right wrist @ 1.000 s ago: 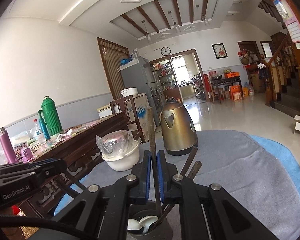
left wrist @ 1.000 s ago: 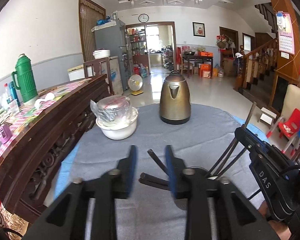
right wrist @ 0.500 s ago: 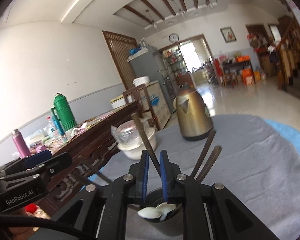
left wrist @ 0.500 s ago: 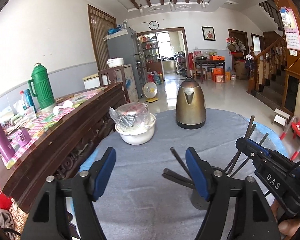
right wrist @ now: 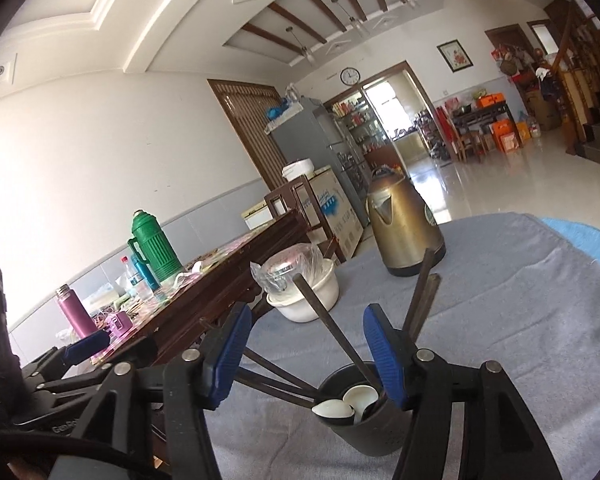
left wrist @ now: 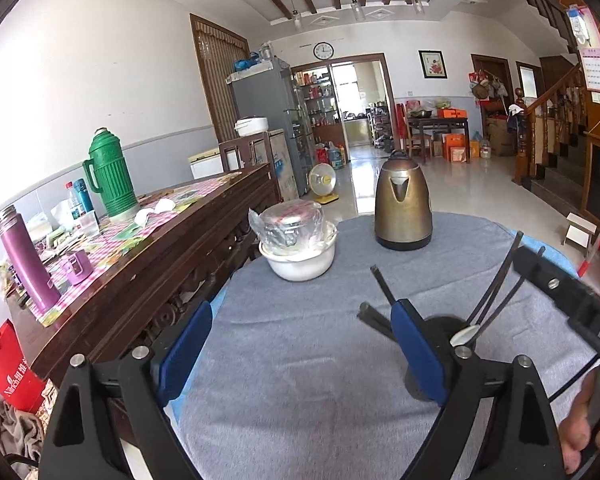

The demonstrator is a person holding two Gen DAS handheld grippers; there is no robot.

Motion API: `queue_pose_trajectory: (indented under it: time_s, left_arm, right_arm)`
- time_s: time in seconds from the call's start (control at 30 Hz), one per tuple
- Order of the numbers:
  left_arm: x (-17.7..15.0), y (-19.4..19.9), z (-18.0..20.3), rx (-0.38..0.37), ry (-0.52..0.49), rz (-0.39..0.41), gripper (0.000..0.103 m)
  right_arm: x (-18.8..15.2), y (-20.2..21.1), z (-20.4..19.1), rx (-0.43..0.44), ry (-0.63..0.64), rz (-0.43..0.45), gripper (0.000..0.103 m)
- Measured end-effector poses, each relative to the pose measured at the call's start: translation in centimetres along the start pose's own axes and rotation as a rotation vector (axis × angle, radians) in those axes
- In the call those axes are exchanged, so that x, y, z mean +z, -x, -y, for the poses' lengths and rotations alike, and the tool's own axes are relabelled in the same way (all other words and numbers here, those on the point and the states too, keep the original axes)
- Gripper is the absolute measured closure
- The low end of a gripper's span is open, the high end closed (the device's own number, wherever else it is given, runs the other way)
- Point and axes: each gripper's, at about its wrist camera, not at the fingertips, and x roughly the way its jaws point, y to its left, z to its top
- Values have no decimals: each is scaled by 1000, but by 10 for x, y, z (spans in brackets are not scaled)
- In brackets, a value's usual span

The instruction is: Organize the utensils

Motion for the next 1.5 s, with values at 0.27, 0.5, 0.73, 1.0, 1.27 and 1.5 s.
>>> queue_pose_trajectory:
  time_s: [0.27, 0.5, 0.73, 1.0, 1.27, 1.5]
  left_arm:
    - [-10, 14, -3, 14, 8, -12, 6]
    - [-22, 34, -4, 19, 15, -22, 5]
    - [-35, 59, -2, 59, -16, -15, 5]
    - [-45, 85, -7, 48, -23, -8, 4]
    - [-50, 123, -18, 49, -34, 43, 4]
    - [-49, 139, -39, 79, -5, 59, 4]
  right_arm:
    - [-1, 33, -11, -69, 76, -19, 40]
    - [-12, 49, -15, -136, 91, -96, 40]
    - [-23, 69, -26, -176, 118, -122, 40]
    - [-27, 101, -51, -246, 184, -131, 40]
    - [-19, 143, -76, -270, 210, -106, 37]
    - [-10, 166, -94, -284, 246, -79, 36]
